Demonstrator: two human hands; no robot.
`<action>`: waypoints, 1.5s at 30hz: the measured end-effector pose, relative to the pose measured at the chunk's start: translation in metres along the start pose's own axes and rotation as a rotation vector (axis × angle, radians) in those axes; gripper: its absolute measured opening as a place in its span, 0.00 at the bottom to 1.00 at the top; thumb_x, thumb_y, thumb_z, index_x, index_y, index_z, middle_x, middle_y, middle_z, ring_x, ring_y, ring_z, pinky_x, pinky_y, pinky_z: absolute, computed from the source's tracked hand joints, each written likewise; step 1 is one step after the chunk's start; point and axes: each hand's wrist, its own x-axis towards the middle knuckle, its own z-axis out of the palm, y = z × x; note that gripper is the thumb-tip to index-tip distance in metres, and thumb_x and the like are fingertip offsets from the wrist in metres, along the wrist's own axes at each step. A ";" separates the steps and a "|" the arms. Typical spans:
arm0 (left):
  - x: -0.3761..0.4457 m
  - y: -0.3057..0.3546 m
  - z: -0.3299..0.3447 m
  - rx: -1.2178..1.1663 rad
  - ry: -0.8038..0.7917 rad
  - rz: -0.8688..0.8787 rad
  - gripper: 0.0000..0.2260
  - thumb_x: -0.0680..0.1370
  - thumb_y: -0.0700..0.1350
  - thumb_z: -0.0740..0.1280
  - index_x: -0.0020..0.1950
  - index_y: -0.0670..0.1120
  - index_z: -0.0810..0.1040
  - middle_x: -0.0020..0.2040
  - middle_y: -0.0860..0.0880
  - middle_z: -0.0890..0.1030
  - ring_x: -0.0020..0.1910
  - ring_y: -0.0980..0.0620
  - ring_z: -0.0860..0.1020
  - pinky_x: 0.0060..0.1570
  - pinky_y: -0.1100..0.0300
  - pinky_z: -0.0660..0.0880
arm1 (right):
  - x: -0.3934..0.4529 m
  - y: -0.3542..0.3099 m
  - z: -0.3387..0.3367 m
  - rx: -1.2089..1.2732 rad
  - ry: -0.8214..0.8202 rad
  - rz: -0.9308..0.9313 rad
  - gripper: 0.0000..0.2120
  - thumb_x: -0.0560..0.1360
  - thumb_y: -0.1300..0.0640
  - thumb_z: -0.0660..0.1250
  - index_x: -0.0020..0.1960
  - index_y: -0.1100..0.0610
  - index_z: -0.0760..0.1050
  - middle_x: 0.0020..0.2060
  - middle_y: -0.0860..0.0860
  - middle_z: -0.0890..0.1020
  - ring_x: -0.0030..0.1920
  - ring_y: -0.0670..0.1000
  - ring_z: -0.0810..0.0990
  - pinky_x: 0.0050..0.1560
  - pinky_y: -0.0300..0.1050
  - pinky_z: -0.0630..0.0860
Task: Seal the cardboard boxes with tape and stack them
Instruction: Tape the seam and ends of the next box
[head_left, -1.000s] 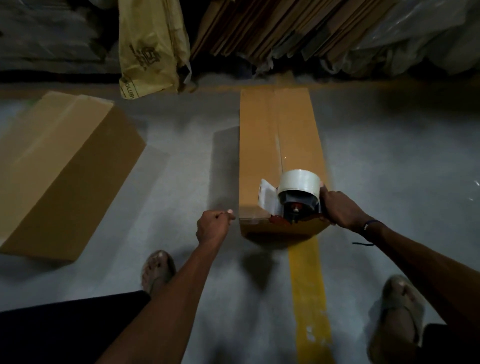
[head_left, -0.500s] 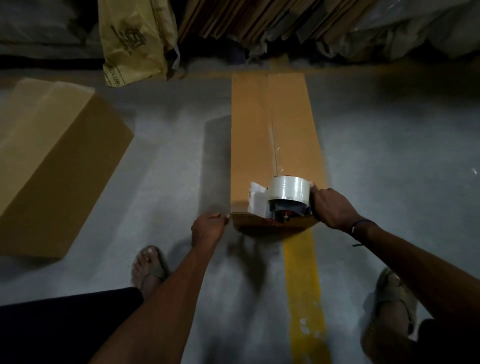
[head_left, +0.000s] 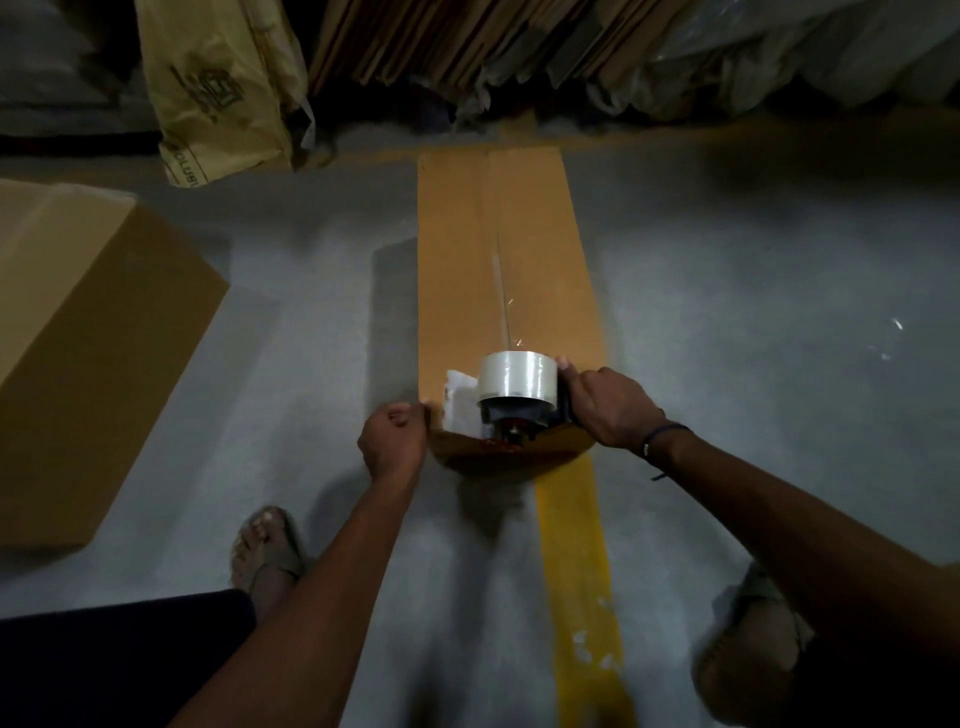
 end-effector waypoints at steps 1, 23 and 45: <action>-0.001 -0.002 0.002 0.019 -0.038 0.016 0.14 0.77 0.54 0.74 0.56 0.45 0.85 0.52 0.46 0.86 0.55 0.43 0.82 0.49 0.60 0.72 | 0.000 0.001 0.002 -0.001 0.006 -0.017 0.36 0.79 0.42 0.35 0.83 0.57 0.43 0.42 0.61 0.79 0.42 0.60 0.76 0.39 0.51 0.64; -0.021 -0.003 0.007 0.150 0.069 0.197 0.19 0.70 0.56 0.81 0.53 0.46 0.83 0.50 0.43 0.84 0.52 0.40 0.82 0.53 0.46 0.79 | -0.045 0.150 -0.066 -0.120 -0.055 0.093 0.48 0.78 0.32 0.32 0.71 0.68 0.68 0.40 0.66 0.80 0.42 0.67 0.79 0.42 0.53 0.72; -0.109 0.080 0.144 -0.222 -0.490 0.380 0.36 0.74 0.77 0.54 0.51 0.46 0.82 0.49 0.44 0.84 0.51 0.41 0.81 0.55 0.39 0.77 | -0.045 0.175 -0.065 0.130 -0.291 0.026 0.37 0.78 0.46 0.53 0.74 0.75 0.60 0.35 0.65 0.80 0.31 0.64 0.78 0.34 0.51 0.73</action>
